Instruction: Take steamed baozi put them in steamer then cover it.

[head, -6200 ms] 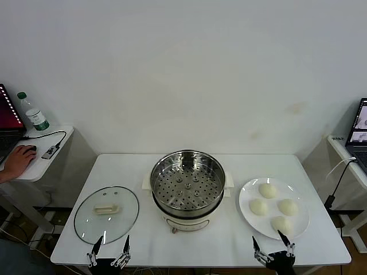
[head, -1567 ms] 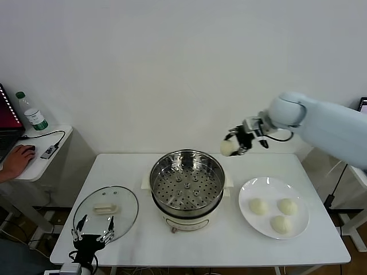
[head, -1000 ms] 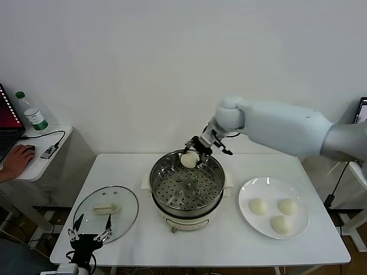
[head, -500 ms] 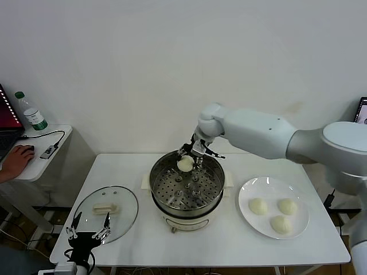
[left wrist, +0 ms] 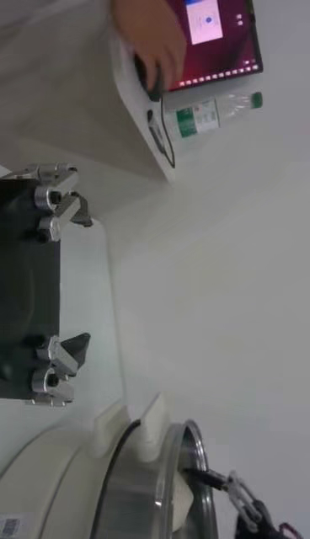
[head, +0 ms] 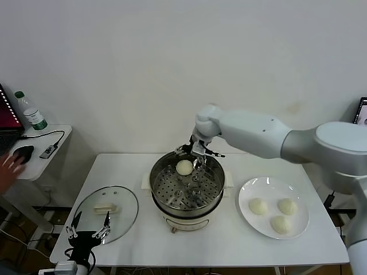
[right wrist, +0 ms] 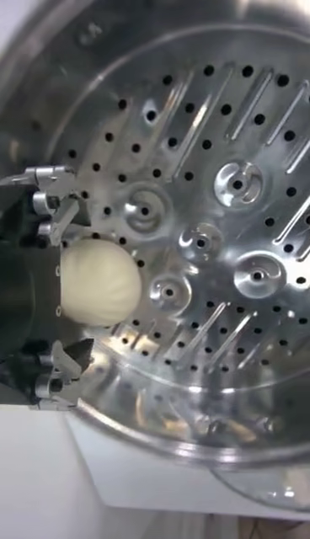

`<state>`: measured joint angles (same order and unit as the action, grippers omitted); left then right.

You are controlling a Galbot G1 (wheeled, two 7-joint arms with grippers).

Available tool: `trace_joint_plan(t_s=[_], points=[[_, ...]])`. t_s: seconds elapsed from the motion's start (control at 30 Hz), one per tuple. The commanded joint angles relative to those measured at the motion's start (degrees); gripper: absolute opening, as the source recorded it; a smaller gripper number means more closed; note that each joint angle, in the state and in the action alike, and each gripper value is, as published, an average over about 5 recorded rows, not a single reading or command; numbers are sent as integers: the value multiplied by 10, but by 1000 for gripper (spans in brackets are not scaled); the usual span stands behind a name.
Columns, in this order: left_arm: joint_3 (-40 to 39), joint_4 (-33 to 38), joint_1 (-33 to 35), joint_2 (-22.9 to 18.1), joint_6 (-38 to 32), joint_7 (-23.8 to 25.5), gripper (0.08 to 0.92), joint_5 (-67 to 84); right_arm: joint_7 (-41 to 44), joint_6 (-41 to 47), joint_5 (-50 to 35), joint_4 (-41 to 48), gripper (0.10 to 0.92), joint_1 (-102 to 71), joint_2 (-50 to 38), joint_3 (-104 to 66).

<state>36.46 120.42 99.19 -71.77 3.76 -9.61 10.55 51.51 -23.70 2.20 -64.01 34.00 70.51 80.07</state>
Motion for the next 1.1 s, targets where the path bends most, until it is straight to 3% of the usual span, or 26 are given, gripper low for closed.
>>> trace_joint_plan(t_s=[0.03,0.23,0.43,0.7,1.1], points=[[-3,-1,-5,5,2,1,823,0,78,214,-183,-175,823,149,-135,64],[-6,1,-8,14,3,1,823,2,73,381,-232,-273,823,208,-256,105],[-7,1,-10,22,4,2,823,3,52,446,-227,-330,823,206,-384,125],[-10,-8,-16,21,5,2,823,2,49,453,-148,-344,823,90,-465,86],[-4,-14,-17,13,8,2,823,0,20,438,-85,-310,823,-112,-474,-26]])
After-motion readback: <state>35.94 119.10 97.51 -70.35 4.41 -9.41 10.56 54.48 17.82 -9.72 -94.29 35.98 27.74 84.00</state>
